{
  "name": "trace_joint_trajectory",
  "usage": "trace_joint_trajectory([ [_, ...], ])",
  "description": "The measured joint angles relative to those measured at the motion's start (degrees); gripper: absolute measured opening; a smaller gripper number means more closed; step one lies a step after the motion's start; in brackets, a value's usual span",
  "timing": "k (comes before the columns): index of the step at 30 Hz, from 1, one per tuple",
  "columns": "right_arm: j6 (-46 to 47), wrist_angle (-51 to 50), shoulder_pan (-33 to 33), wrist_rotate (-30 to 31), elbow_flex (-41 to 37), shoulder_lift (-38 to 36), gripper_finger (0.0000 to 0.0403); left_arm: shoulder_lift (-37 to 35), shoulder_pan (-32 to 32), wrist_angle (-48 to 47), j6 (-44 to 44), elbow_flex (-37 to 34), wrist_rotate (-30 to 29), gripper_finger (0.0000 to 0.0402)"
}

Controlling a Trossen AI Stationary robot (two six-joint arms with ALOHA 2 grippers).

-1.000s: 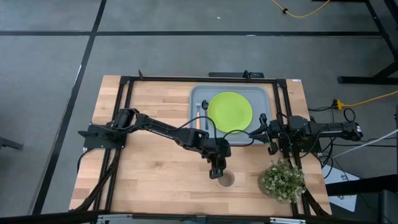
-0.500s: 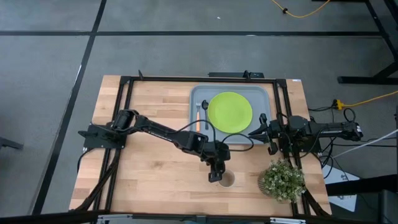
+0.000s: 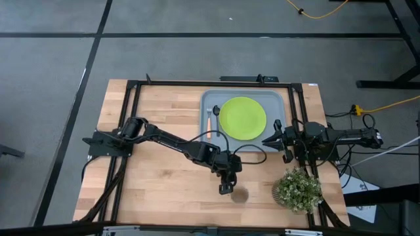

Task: Pick and place plate/cup/fork/spoon on tray
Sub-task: Adjust the white cup

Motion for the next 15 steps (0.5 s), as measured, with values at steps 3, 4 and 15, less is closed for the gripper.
trace_joint_trajectory([
  [3, 0.00, 0.00, 0.00, 0.00, 0.00, 0.00, 0.0051, -0.02, 0.52, 0.06, -0.01, 0.00, -0.62, 0.0075],
  [4, 0.00, 0.00, 0.00, 0.00, 0.00, 0.00, 0.0051, -0.02, 0.73, 0.00, -0.01, 0.00, -0.64, 0.0075],
  [15, -0.01, 0.00, 0.00, 0.00, 0.00, 0.00, 0.0051, -0.47, 1.41, -0.31, 1.95, 0.00, 12.00, 0.0075],
])
